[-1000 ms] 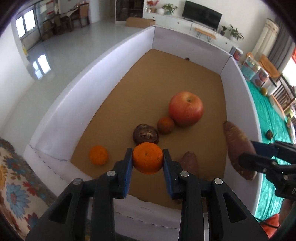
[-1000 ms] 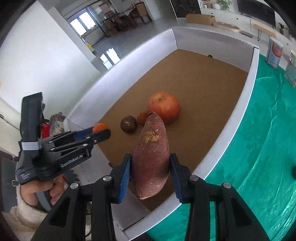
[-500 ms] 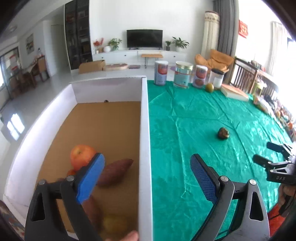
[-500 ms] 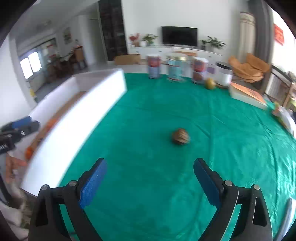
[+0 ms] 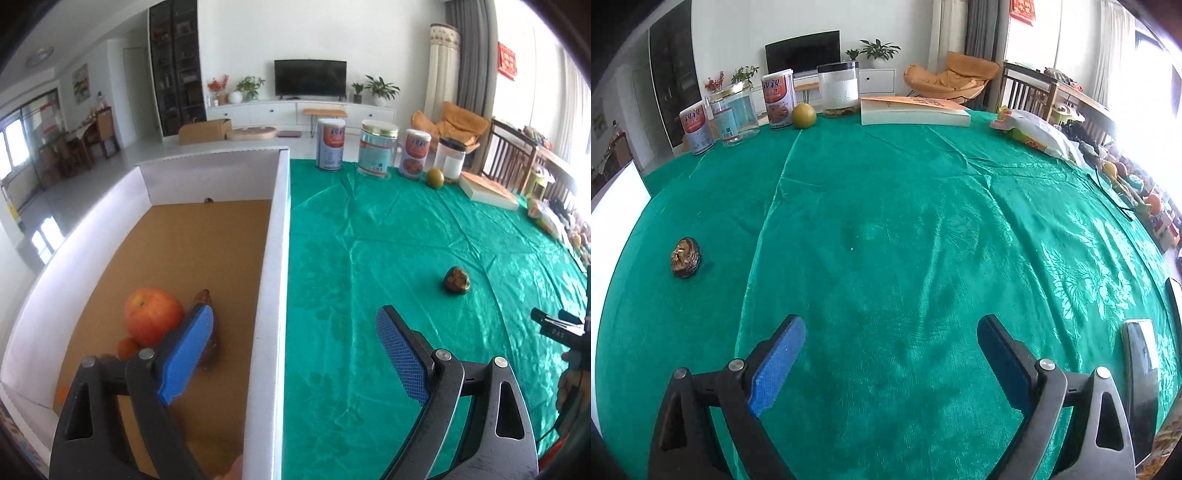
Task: Organize fruits
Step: 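Move the left tool over the dark brown round fruit on the table, then reach the right tool to the yellow round fruit and close on it, then grasp the dark brown fruit with the left tool while the right tool regrasps the yellow fruit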
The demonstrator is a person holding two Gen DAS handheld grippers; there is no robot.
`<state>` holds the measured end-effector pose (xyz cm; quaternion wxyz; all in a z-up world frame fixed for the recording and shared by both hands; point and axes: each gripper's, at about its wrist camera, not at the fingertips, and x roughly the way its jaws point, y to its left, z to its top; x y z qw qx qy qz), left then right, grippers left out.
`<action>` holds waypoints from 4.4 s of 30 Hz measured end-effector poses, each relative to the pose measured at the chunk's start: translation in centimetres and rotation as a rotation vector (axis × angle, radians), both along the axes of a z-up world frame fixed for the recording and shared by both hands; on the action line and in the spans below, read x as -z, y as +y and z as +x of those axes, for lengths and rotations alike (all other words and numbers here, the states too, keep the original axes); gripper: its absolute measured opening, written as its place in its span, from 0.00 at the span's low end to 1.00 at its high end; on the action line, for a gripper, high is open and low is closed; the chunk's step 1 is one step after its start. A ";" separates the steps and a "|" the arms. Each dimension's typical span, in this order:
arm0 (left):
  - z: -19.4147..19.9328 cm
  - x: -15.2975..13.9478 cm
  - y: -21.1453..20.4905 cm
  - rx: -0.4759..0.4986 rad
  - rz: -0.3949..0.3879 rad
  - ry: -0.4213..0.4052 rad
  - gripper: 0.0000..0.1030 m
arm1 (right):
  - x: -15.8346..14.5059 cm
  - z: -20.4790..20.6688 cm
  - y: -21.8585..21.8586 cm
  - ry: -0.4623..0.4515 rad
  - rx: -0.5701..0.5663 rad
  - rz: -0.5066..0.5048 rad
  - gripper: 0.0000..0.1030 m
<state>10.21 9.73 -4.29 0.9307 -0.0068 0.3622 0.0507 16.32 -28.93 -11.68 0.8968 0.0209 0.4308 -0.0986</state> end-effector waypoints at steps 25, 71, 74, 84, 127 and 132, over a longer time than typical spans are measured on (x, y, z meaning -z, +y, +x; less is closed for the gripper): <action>8.4 6.8 -14.3 0.254 -0.175 0.127 0.96 | 2.3 -0.6 -0.2 0.028 0.024 0.034 1.00; 11.2 10.6 -12.9 0.227 -0.032 0.197 0.99 | -0.7 34.0 5.2 -0.070 -0.388 0.157 0.74; 11.2 10.6 -12.9 0.227 -0.033 0.197 0.99 | 0.6 37.4 6.7 -0.053 -0.377 0.132 0.70; 11.2 10.6 -12.9 0.227 -0.034 0.197 0.99 | -1.9 28.1 3.2 -0.024 -0.431 0.207 0.21; 11.2 10.5 -12.8 0.243 -0.037 0.196 0.99 | 0.0 1.4 2.7 0.047 -0.244 0.383 0.49; 7.9 10.5 -12.9 0.313 -0.017 0.197 1.00 | 1.7 -2.2 4.0 -0.019 -0.177 0.188 0.89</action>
